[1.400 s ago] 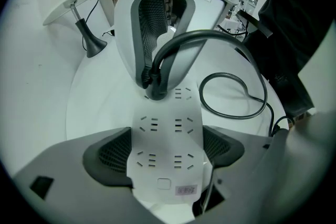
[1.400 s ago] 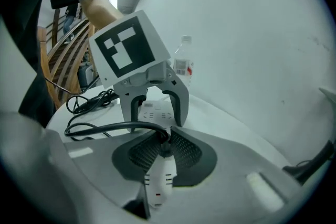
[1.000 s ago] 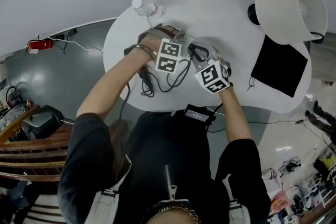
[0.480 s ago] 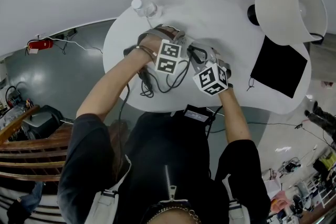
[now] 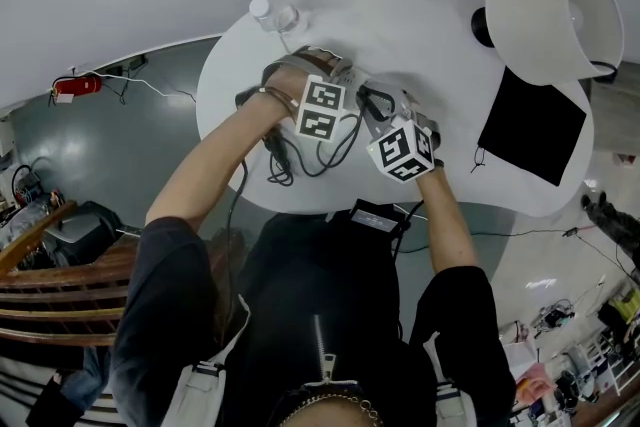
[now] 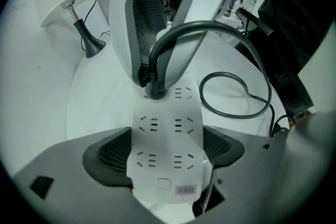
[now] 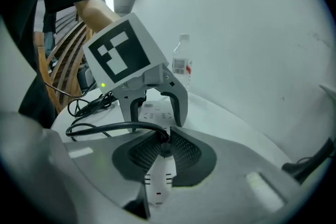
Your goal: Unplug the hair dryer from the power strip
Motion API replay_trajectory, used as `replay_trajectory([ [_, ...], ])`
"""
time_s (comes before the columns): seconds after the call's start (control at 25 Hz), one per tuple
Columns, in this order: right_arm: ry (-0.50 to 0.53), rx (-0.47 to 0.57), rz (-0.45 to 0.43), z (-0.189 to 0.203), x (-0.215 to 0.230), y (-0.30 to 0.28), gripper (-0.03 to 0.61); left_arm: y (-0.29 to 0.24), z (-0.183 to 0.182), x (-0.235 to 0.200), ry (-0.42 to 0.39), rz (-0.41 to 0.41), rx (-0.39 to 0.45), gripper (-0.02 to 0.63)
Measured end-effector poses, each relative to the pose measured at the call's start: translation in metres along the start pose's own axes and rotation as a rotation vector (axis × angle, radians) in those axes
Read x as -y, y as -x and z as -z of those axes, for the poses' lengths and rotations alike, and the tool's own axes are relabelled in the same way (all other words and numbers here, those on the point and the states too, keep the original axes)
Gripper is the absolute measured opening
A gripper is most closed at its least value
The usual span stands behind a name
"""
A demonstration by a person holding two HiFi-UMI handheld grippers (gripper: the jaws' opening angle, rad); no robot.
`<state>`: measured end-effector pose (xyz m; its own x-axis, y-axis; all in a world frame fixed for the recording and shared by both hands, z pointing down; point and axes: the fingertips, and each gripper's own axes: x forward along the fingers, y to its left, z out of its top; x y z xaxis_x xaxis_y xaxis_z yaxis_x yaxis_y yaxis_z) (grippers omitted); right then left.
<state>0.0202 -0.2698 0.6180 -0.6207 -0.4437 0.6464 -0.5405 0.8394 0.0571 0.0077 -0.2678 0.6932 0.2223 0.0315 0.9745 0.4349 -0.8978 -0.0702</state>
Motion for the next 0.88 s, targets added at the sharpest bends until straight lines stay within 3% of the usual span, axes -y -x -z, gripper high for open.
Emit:
replay_trajectory([
  [0.2, 0.078, 0.000, 0.017, 0.001, -0.007, 0.001, 0.049, -0.001, 0.000, 0.000, -0.004, 0.001, 0.000, 0.400],
  [0.44, 0.029, 0.070, 0.018, -0.031, 0.008, 0.008, 0.049, -0.001, 0.001, 0.000, -0.004, 0.000, 0.001, 0.400],
  [0.88, 0.022, 0.033, -0.018, -0.017, -0.004, 0.012, 0.054, -0.001, 0.000, 0.000, -0.008, -0.033, -0.007, 0.402],
])
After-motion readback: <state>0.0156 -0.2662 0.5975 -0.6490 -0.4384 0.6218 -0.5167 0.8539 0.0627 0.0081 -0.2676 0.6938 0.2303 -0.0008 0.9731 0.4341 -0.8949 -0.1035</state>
